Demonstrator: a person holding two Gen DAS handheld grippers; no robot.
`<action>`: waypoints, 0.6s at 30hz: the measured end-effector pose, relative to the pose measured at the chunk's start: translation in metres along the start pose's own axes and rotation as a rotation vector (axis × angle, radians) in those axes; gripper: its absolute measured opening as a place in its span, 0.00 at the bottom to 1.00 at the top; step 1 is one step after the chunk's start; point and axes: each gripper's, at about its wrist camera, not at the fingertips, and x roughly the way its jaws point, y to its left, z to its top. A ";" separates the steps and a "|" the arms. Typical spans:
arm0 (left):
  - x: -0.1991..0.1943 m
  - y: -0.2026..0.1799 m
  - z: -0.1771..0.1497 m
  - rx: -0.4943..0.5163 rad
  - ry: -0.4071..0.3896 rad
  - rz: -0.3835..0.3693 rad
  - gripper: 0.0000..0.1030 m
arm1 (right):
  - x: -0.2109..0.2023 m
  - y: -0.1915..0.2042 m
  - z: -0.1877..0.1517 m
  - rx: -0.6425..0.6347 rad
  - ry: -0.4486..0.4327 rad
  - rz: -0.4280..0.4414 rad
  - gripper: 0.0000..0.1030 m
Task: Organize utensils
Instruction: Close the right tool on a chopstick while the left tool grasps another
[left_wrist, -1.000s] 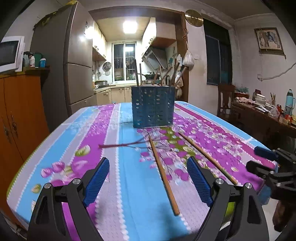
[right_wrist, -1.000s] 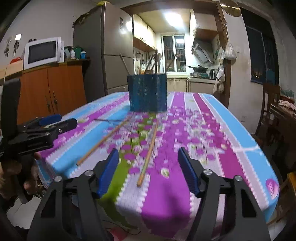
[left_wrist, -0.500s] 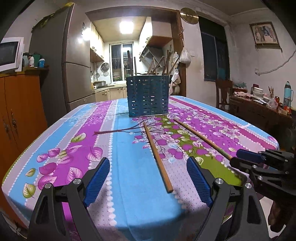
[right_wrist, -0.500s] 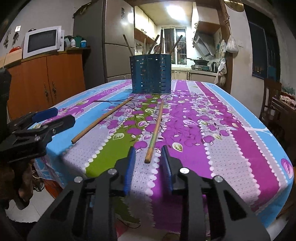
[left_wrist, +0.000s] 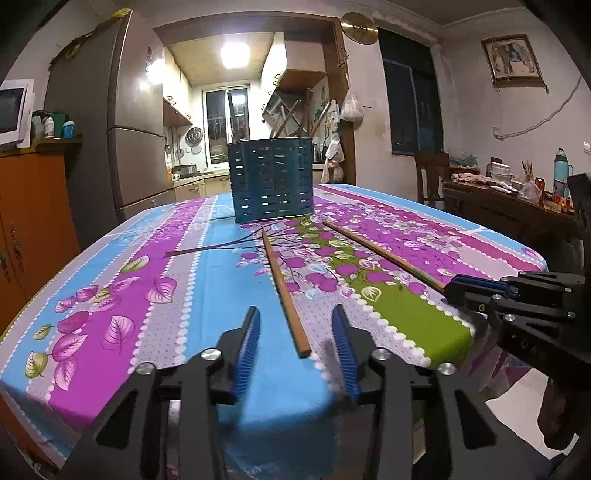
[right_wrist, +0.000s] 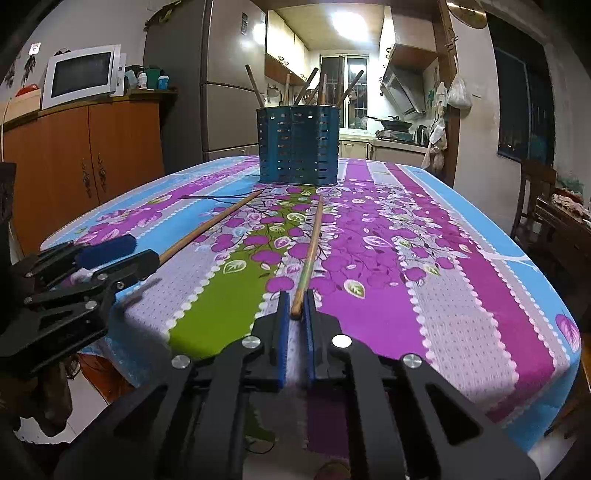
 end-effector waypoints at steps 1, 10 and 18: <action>0.001 -0.001 -0.001 0.001 0.002 -0.003 0.29 | -0.001 0.000 0.000 0.000 -0.001 -0.001 0.06; 0.007 -0.002 -0.008 -0.018 0.001 -0.007 0.20 | 0.006 -0.002 0.001 0.003 -0.021 0.003 0.06; 0.007 -0.006 -0.016 -0.012 -0.065 0.012 0.20 | 0.008 -0.001 0.000 0.002 -0.039 -0.001 0.07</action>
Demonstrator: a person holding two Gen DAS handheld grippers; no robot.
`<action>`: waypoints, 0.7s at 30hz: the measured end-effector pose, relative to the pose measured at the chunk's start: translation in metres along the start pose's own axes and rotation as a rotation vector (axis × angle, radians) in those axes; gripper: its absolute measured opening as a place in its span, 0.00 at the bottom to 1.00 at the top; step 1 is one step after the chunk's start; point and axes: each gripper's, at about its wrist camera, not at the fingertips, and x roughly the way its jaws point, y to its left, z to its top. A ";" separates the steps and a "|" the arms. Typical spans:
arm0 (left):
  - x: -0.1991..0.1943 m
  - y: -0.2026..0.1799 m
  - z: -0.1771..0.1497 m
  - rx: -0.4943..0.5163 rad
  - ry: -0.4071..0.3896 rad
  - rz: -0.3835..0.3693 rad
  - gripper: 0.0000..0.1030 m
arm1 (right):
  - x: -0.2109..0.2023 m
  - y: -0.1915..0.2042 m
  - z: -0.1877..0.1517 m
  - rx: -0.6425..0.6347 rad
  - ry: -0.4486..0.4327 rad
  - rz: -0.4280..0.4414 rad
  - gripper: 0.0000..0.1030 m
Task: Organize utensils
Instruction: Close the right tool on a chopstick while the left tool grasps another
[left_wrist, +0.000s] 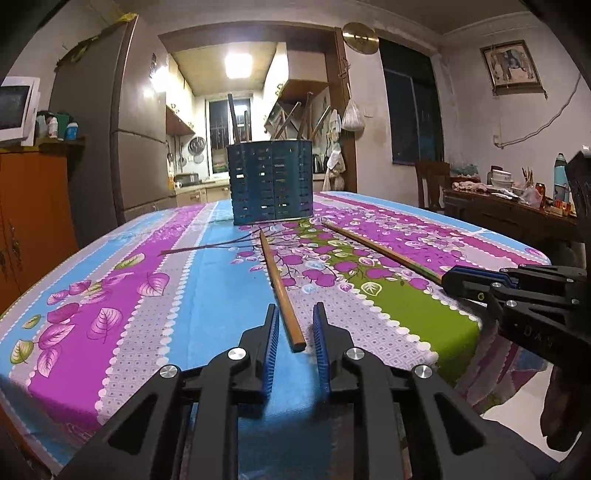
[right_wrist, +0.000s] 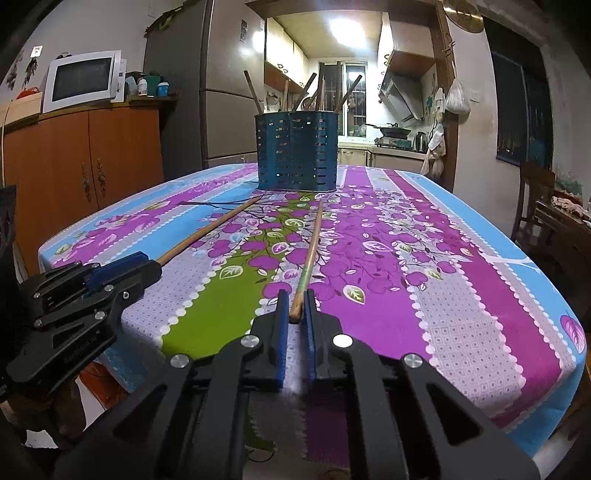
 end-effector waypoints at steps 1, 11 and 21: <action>0.000 0.000 0.000 -0.002 -0.004 0.000 0.20 | 0.001 0.000 0.000 -0.002 -0.003 -0.002 0.07; 0.001 -0.003 0.000 -0.009 -0.007 0.010 0.15 | 0.006 -0.002 0.004 0.017 -0.004 -0.006 0.07; -0.014 -0.001 0.014 -0.011 -0.011 0.013 0.08 | -0.008 -0.007 0.008 0.042 -0.019 0.001 0.05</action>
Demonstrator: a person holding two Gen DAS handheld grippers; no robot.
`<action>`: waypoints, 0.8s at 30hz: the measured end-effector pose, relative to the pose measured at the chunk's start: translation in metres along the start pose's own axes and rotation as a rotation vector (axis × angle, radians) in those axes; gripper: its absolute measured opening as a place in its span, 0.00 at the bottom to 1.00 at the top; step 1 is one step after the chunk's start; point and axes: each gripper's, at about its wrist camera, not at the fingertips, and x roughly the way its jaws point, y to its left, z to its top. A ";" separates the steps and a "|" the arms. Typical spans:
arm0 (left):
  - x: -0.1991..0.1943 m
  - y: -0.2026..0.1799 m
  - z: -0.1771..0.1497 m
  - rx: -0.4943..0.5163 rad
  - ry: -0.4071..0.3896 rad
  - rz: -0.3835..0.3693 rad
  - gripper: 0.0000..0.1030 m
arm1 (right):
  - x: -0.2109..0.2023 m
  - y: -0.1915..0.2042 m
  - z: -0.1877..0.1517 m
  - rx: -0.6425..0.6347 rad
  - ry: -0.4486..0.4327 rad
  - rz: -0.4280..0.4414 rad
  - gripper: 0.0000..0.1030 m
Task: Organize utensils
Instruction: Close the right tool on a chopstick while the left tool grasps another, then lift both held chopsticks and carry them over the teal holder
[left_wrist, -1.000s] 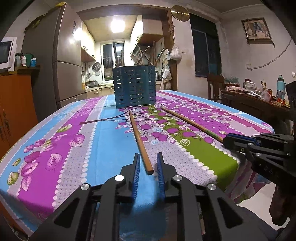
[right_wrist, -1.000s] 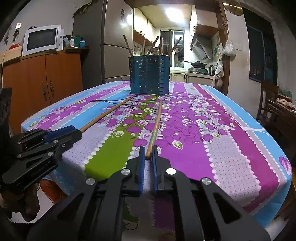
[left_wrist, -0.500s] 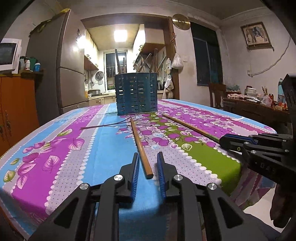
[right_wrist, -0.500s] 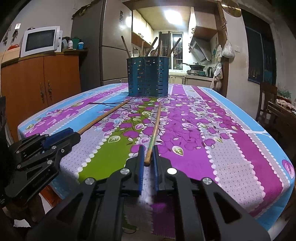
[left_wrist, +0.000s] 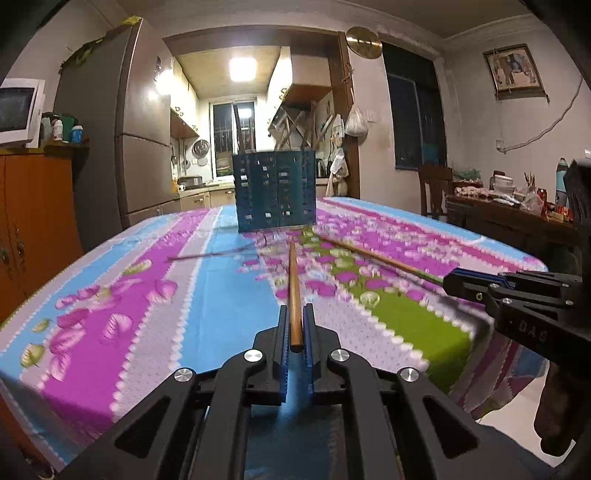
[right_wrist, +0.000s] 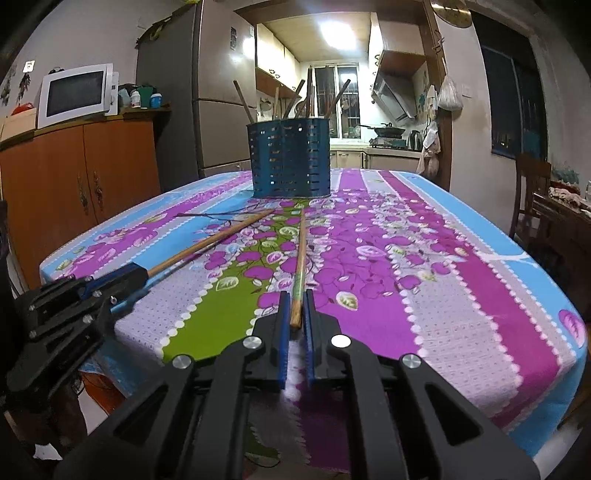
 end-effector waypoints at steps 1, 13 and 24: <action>-0.003 0.001 0.005 -0.001 -0.010 0.001 0.08 | -0.004 0.000 0.003 -0.004 -0.007 -0.001 0.05; -0.050 0.008 0.089 0.003 -0.211 -0.017 0.08 | -0.062 0.003 0.076 -0.094 -0.183 0.016 0.05; -0.030 0.027 0.041 0.004 -0.035 -0.014 0.10 | -0.058 0.000 0.077 -0.109 -0.149 0.040 0.05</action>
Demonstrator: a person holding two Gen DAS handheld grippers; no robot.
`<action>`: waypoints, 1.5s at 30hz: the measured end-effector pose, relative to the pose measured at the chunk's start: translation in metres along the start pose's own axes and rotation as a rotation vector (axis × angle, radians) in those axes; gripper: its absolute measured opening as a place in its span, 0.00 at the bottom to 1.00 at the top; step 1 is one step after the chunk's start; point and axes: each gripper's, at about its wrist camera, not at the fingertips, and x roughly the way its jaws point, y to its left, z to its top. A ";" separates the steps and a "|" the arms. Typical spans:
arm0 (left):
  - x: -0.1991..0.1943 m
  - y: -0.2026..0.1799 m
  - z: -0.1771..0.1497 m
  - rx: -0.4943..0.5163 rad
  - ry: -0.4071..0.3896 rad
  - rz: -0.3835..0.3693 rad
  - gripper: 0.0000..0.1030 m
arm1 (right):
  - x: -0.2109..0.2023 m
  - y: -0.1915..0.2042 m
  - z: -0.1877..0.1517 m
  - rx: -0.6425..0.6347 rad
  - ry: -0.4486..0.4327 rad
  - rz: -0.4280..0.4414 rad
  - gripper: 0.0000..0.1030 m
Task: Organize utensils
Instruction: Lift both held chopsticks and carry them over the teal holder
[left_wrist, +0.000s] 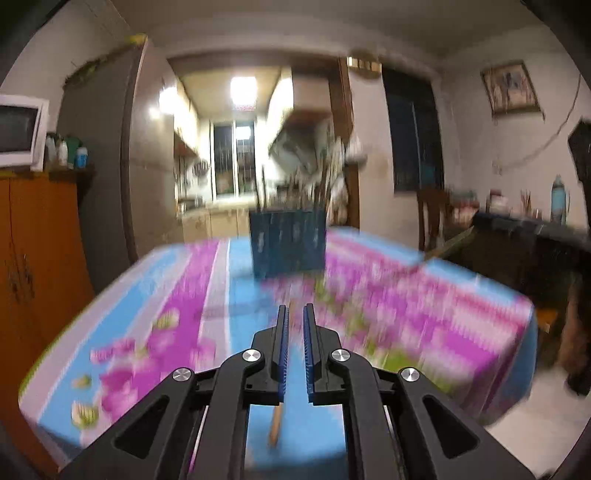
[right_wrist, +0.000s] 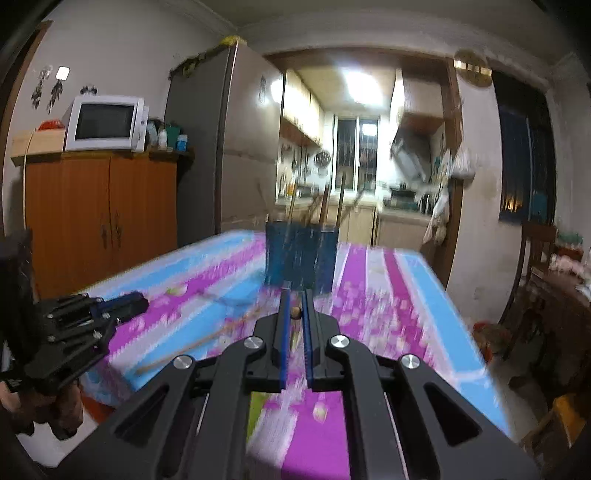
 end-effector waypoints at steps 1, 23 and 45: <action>0.002 0.003 -0.010 0.001 0.026 -0.001 0.16 | 0.000 0.001 -0.009 0.009 0.021 0.005 0.05; 0.010 0.010 -0.069 0.023 0.034 0.059 0.10 | 0.034 0.007 -0.095 0.059 0.213 -0.006 0.05; -0.018 0.000 0.070 0.024 -0.173 -0.013 0.07 | -0.008 0.001 0.015 -0.009 -0.058 0.028 0.04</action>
